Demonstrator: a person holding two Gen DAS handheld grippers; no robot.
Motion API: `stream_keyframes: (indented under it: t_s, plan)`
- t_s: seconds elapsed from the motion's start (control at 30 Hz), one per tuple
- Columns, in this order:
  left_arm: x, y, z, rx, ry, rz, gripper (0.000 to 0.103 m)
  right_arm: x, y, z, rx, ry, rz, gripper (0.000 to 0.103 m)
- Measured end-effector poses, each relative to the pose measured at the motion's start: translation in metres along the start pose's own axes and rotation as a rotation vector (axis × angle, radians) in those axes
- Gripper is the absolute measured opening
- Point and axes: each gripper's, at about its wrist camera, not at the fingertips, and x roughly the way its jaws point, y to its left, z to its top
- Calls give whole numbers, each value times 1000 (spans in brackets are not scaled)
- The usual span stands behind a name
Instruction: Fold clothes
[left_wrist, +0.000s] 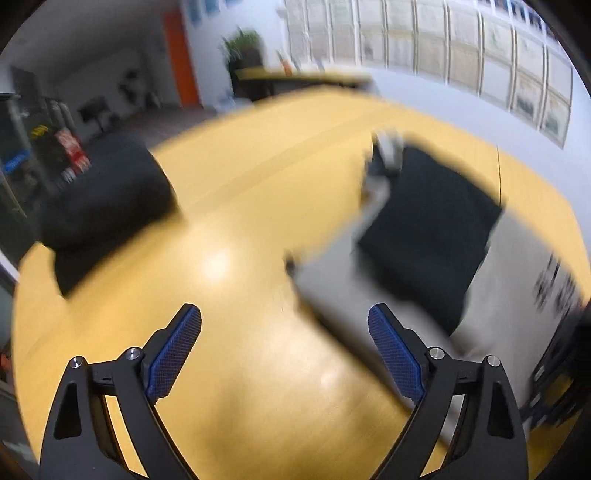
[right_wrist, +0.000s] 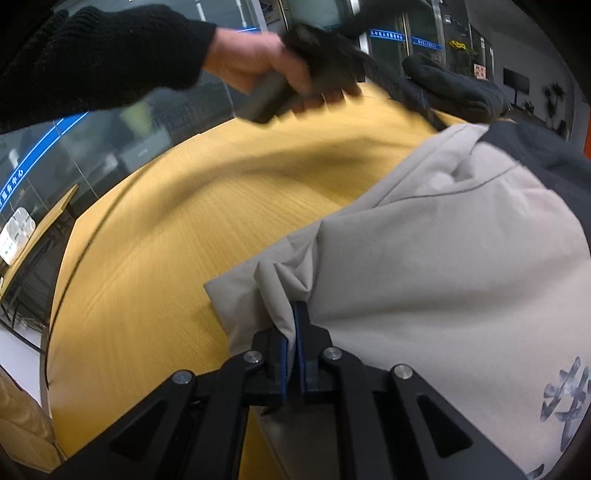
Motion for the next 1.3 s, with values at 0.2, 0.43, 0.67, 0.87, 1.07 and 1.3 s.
stream_keyframes:
  t_s: [0.2,0.43,0.67,0.87,1.07,1.3]
  plan:
    - [5,-57,18,256,-91,-229,96,0,3,0,-38,1,-21,6]
    - [63,-83,-53,271,56,-238,103,-8,11,-2,-71,13,-19,13]
    - [66,-80,-62,264,49,-225,103,-136,-28,-3,85,-191,23,14]
    - [67,-67,-64,274,51,-231,103,-138,-88,-39,-7,12,-66,15]
    - [61,-66,-57,279,56,-225,103,-98,-98,-64,-94,61,-29,12]
    - [7,-93,-45,274,52,-160,93,-99,-98,-77,-110,19,-15,11]
